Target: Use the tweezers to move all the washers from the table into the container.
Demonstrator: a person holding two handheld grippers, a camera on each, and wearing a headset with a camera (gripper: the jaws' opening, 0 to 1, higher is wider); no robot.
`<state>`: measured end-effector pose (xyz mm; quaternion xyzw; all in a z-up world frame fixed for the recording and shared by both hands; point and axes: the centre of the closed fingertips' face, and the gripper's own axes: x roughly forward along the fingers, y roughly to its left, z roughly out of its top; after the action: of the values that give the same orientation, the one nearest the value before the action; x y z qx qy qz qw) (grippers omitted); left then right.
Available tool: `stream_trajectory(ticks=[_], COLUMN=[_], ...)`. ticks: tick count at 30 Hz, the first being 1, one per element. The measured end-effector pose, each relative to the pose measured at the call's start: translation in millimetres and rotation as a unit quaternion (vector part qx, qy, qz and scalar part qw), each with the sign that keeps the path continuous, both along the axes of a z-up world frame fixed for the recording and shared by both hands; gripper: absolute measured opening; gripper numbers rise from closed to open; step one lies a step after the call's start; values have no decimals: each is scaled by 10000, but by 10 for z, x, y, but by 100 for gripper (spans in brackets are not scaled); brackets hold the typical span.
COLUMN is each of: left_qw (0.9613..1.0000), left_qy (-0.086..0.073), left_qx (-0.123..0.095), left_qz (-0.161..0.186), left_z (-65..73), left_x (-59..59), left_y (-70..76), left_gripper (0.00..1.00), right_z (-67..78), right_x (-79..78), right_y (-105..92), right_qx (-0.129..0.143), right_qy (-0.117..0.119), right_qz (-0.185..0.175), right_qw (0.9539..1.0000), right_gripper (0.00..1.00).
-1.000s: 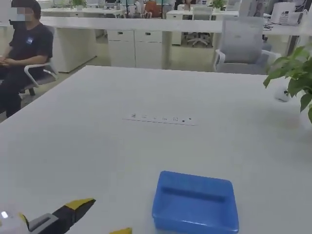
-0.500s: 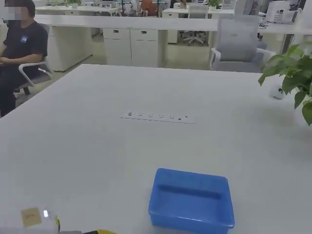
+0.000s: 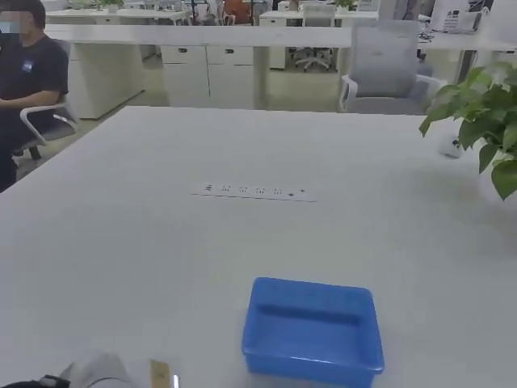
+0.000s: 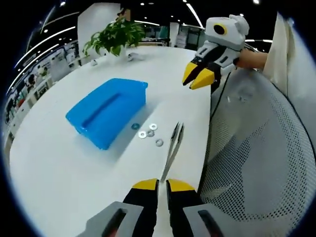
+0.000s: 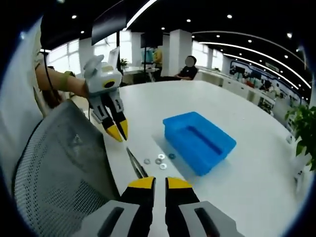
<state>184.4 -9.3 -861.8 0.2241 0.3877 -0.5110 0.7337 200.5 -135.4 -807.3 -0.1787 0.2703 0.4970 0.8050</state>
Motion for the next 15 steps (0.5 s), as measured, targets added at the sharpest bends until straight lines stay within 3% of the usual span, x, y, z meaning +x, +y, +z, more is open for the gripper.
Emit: stream_trajectory(ticks=[4,7,10,15], left_qw=[9981,9974,9919,9871], left_qy=[-129,-54,-119,-167], left_qx=[469,479,852,1033], left_qz=[-368,-528,-932,-1214], left_z=[-79,-106,-190,-180], left_x=[63,56,38,25], left_y=[-5,-92,-90,-108], left_gripper=[4,4,4,0], right_z=[-58,-88,-111,-107], right_x=[-39,-34,-31,-22], right_y=[-2,-11,-27,-23], right_qx=[-239,-248,-275,-255], right_qy=[-34,40,93,91], right_qz=[167,163,121,87], right_qw=[9996,9996,9995,9996], right_gripper=[3,3,3,3])
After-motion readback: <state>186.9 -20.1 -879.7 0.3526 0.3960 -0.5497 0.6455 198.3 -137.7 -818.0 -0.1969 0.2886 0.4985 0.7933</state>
